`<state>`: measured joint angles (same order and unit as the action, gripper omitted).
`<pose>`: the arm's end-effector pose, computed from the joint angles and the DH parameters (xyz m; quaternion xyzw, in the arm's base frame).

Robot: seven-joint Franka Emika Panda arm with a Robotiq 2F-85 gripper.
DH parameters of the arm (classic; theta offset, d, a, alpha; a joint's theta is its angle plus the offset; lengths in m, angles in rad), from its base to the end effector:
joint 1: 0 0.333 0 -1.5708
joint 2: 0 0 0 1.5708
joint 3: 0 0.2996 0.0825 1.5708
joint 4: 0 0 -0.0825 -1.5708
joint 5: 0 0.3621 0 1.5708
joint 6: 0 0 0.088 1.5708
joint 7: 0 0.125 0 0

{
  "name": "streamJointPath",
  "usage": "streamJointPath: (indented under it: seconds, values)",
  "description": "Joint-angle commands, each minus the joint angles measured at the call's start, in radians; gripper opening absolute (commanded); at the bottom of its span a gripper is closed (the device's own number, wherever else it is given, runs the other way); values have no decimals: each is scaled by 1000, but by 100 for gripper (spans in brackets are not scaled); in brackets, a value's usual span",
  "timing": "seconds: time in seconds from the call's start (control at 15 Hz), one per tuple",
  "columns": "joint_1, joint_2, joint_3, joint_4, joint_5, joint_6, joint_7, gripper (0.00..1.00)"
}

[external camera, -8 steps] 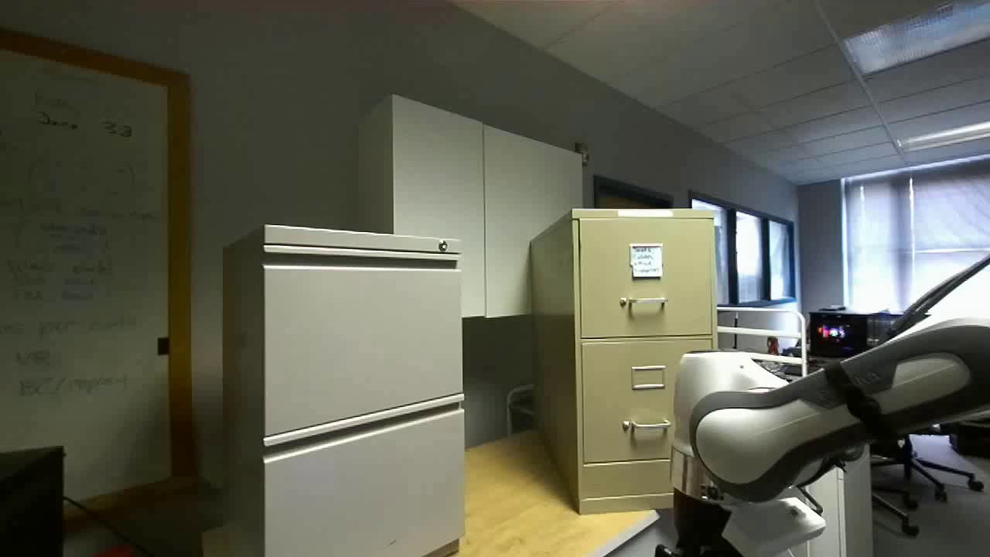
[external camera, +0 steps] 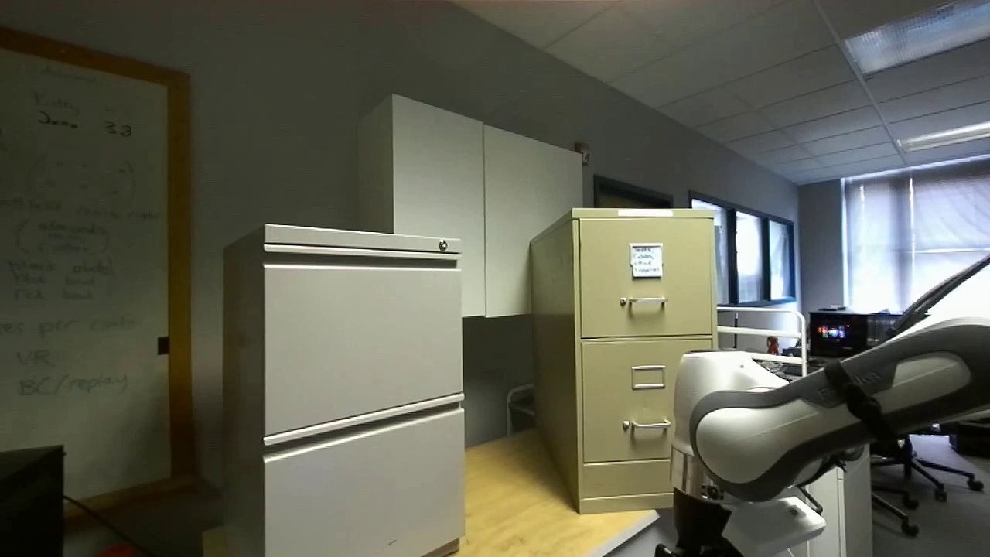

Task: Open the bottom drawer of the cabinet at the right

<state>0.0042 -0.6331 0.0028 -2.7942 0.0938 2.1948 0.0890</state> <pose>0.3282 0.0069 0.3685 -0.9968 0.0679 -0.0150 0.0384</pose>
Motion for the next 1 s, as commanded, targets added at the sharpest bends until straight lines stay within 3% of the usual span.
streamJointPath:
  seconds: [0.0,0.93]
  values:
    - [-3,0,3,1,2,-3,-2,100]
    - [-37,30,4,55,-33,7,4,100]
